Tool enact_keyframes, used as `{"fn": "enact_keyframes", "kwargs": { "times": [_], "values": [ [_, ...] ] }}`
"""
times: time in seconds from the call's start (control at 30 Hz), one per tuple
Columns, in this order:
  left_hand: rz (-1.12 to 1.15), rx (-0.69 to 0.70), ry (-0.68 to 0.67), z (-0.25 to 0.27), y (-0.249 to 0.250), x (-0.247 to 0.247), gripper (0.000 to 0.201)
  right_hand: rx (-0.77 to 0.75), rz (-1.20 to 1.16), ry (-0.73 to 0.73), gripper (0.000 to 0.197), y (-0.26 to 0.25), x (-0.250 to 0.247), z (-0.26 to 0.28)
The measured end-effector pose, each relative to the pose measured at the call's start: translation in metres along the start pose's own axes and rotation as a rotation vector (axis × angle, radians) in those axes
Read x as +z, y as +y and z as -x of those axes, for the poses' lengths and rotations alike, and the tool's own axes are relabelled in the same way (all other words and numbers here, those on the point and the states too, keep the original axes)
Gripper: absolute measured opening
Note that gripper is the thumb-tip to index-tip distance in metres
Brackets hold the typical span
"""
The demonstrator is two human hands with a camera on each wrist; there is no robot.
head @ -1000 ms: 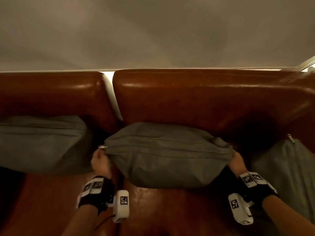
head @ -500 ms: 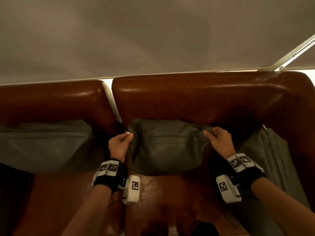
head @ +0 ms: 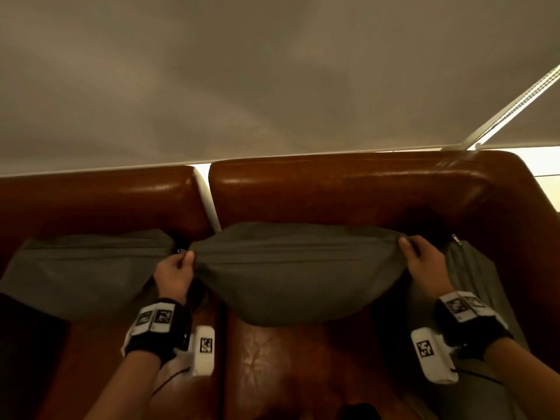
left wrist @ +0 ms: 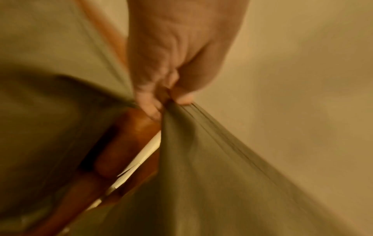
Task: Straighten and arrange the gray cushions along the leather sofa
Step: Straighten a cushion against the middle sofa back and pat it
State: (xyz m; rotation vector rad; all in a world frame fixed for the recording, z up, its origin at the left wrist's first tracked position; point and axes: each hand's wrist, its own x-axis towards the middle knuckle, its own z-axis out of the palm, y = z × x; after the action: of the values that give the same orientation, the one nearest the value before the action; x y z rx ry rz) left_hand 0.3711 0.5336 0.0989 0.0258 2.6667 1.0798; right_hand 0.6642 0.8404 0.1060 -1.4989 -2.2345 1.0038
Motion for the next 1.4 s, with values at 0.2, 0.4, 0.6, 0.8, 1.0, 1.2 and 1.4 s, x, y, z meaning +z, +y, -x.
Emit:
{"fn": "enact_keyframes", "kwargs": {
  "times": [0.2,0.4,0.6,0.8,1.0,1.2,1.4],
  "values": [
    [-0.014,0.09,-0.018,0.006,0.023,-0.007,0.027,-0.107,-0.057,-0.025,0.024,-0.017,-0.005,0.01],
    [-0.029,0.083,-0.012,-0.004,0.02,-0.025,0.032,-0.086,0.005,-0.038,0.028,-0.015,-0.011,0.002],
    [-0.039,-0.01,-0.07,-0.004,0.003,-0.021,0.033,-0.06,-0.018,-0.017,0.025,-0.013,-0.01,-0.002],
    [-0.018,-0.173,-0.055,-0.008,-0.003,0.03,0.03,0.194,0.103,-0.19,0.032,0.019,0.051,-0.015],
    [0.025,0.321,-0.223,0.014,-0.025,0.037,0.06,-0.346,0.391,0.01,0.042,0.013,0.075,0.015],
    [-0.676,0.548,-0.302,-0.005,-0.031,0.044,0.063,-0.452,0.545,-0.311,0.059,0.03,0.097,0.012],
    [-0.708,0.624,-0.311,-0.013,-0.021,0.041,0.039,-0.515,0.426,-0.208,0.022,0.001,0.094,-0.004]
  ]
}}
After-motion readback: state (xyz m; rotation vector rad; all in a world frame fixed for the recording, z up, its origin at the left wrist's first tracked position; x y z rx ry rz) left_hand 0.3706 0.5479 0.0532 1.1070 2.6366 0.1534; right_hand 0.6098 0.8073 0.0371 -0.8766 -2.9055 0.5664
